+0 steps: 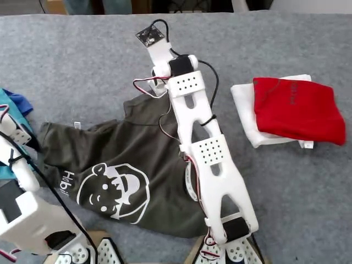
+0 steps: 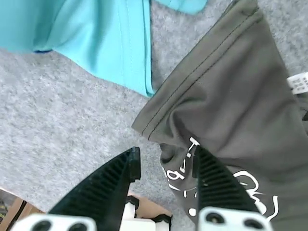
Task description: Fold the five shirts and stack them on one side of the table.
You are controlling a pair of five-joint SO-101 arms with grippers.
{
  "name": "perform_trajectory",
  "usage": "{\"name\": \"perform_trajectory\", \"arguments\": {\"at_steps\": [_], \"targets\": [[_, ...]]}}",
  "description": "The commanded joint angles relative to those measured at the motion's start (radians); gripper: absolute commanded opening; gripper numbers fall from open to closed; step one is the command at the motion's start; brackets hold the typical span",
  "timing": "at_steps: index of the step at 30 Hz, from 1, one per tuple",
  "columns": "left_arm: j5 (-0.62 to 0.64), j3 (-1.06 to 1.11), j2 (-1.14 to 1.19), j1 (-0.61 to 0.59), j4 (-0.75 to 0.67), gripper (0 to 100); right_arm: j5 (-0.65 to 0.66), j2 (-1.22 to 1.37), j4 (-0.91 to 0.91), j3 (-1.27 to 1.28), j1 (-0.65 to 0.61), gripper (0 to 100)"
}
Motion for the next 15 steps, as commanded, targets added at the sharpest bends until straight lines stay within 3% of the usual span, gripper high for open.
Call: {"name": "perform_trajectory", "arguments": {"at_steps": [1, 15], "targets": [[0.006, 0.022, -0.005, -0.007, 0.009, 21, 0.003, -0.021, -0.003, 0.002, -0.008, 30.3], [0.011, 0.077, -0.005, -0.007, -0.025, 21, -0.009, 0.033, -0.091, 0.064, 0.014, 30.4]]}}
